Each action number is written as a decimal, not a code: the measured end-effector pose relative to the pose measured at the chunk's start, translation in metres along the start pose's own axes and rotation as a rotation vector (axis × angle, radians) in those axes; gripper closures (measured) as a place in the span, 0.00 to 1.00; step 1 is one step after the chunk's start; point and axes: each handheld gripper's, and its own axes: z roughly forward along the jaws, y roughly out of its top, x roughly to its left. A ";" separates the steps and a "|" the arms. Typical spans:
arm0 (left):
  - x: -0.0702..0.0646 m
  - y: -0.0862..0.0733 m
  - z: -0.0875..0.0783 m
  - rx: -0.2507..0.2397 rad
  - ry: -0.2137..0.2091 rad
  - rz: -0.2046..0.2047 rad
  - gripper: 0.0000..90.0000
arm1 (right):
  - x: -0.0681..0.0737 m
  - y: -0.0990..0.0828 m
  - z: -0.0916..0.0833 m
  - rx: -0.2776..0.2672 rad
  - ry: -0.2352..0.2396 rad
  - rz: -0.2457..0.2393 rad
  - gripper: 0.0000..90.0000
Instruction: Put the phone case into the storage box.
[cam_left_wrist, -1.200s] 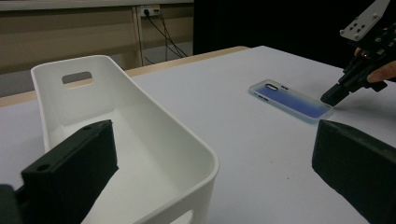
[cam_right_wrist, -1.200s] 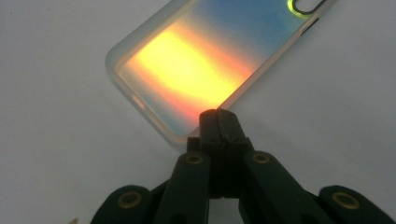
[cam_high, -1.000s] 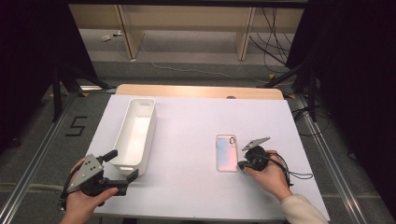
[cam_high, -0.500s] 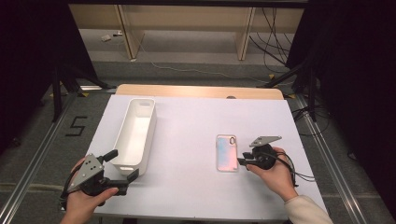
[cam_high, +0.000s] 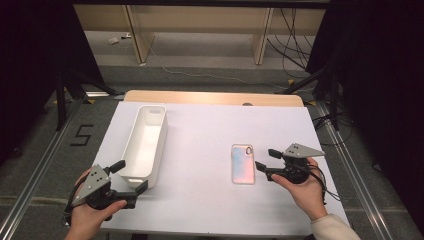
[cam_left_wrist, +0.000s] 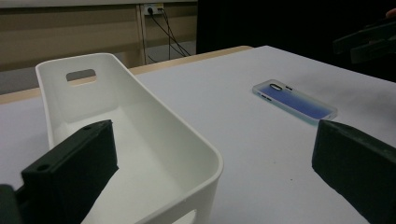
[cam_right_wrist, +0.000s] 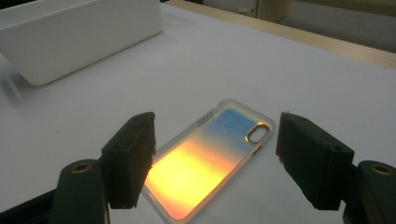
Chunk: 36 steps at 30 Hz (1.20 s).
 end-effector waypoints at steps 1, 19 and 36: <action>0.000 0.000 0.000 0.000 0.000 0.000 0.00 | 0.000 0.000 0.000 0.000 0.000 0.000 0.33; -0.001 -0.001 -0.002 -0.003 -0.011 0.004 0.00 | 0.022 0.009 0.014 0.227 0.086 -0.259 0.35; 0.000 -0.002 -0.001 -0.006 -0.019 0.000 0.00 | 0.039 0.015 0.055 0.623 0.152 -0.516 0.46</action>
